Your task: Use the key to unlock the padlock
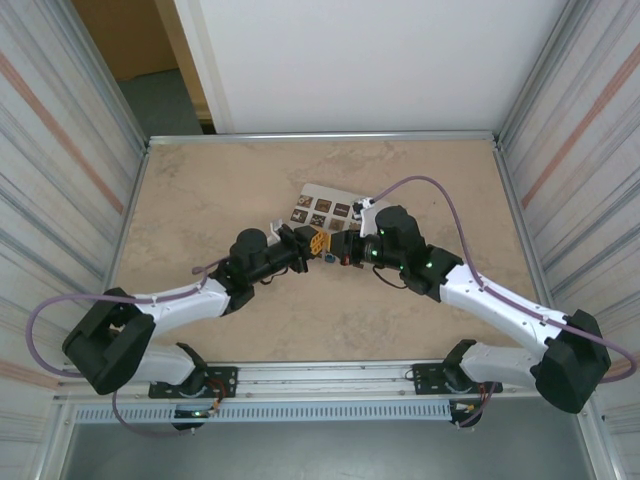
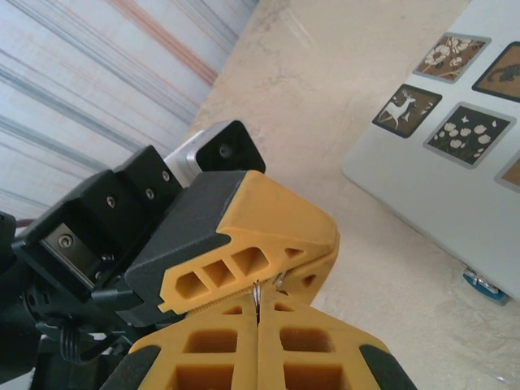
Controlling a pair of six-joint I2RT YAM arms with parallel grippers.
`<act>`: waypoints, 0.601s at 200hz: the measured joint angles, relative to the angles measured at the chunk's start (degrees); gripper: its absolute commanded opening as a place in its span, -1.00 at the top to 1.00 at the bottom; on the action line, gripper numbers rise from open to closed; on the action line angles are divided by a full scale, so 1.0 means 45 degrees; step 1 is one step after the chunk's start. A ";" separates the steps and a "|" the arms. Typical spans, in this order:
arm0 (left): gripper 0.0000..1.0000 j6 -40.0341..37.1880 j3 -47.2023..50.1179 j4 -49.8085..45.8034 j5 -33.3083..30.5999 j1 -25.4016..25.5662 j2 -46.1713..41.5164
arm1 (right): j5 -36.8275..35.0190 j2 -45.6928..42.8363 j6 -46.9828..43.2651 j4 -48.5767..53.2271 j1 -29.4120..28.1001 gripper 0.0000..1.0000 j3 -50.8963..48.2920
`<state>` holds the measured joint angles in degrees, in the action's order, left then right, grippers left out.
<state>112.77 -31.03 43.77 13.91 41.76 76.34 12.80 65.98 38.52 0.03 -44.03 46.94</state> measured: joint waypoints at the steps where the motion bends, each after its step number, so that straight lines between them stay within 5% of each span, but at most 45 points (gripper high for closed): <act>1: 0.82 0.0005 0.0000 0.0000 0.0000 0.0000 0.0000 | 0.0000 -0.0005 0.0000 0.0000 0.0000 1.00 -0.0005; 59: 1.00 -0.0019 0.0000 0.0078 0.0000 0.0000 0.0063 | -0.0107 -0.0102 0.0000 0.0000 0.0000 1.00 -0.0097; 120: 1.00 -0.3468 -0.0568 -0.0918 -0.0146 -0.0219 -0.0471 | 0.0855 -0.0797 0.0481 -0.0442 0.0976 0.31 -0.0641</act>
<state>97.17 -33.58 39.64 13.26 40.77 74.22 16.64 62.39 40.69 -1.96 -39.64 44.05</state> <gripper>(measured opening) 0.066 0.290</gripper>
